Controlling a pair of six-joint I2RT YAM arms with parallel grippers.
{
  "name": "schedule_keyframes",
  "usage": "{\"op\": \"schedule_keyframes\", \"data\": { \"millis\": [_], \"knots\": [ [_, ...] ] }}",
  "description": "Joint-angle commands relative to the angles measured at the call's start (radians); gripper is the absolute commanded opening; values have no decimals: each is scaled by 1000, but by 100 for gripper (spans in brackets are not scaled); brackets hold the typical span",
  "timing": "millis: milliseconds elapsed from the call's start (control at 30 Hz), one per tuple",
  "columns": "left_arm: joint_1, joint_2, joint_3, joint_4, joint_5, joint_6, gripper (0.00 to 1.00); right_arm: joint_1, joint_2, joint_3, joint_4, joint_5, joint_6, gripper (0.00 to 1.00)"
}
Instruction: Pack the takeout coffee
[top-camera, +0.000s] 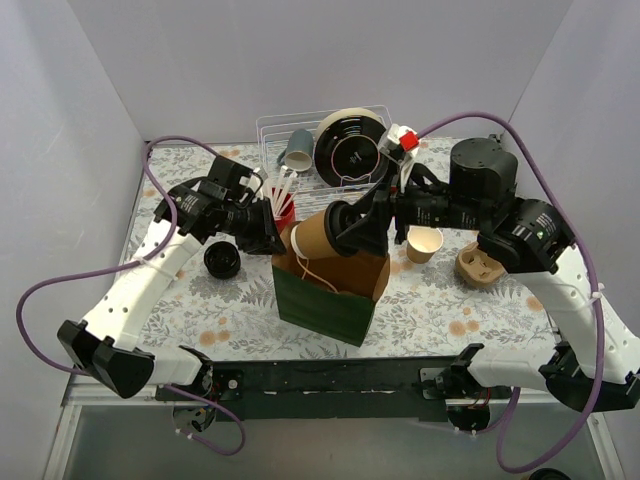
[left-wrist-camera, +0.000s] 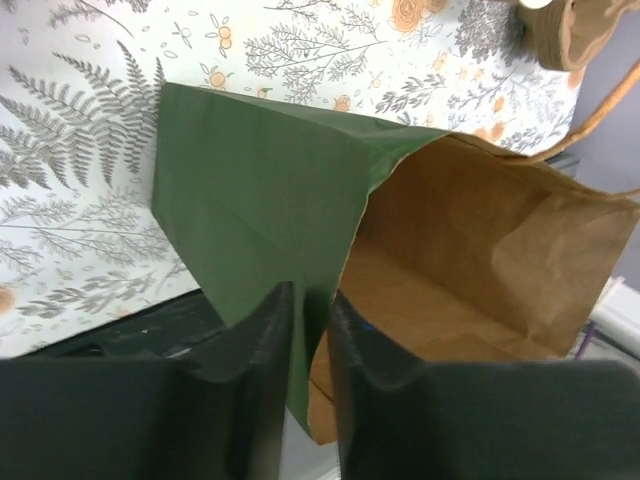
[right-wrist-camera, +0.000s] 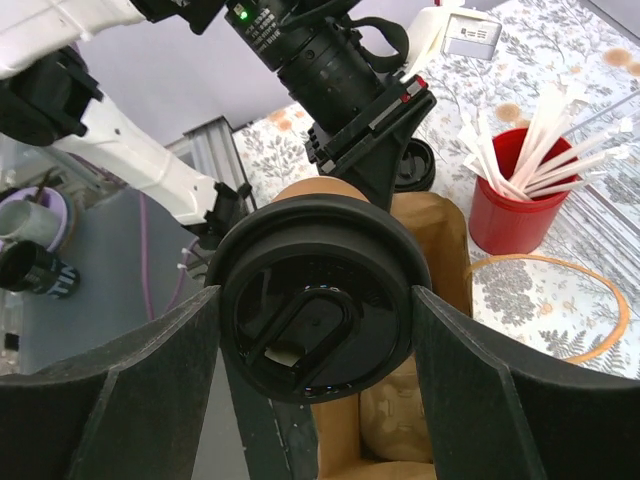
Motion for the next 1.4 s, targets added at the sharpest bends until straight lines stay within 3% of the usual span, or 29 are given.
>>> {"op": "schedule_keyframes", "data": {
  "millis": [0,233,467,600,933,1133,1367],
  "knots": [
    [2,-80,-36,94,64,-13,3,69,16,105,-81,175,-76,37],
    [2,-278,-190,433,16,-53,0,172,30,119,-187,278,-144,36],
    [2,-344,-240,519,-4,-39,0,215,-7,85,-129,327,-104,36],
    [1,-426,-366,613,-15,-41,0,218,-30,68,-92,351,-95,36],
    [2,-553,-518,625,74,-70,0,218,-198,-99,-31,363,-58,36],
    [2,-674,-633,627,43,-74,0,218,-198,-159,-132,332,-117,36],
    [2,-679,-665,613,72,-42,0,218,-174,-139,-169,343,-151,35]
  ]
}}
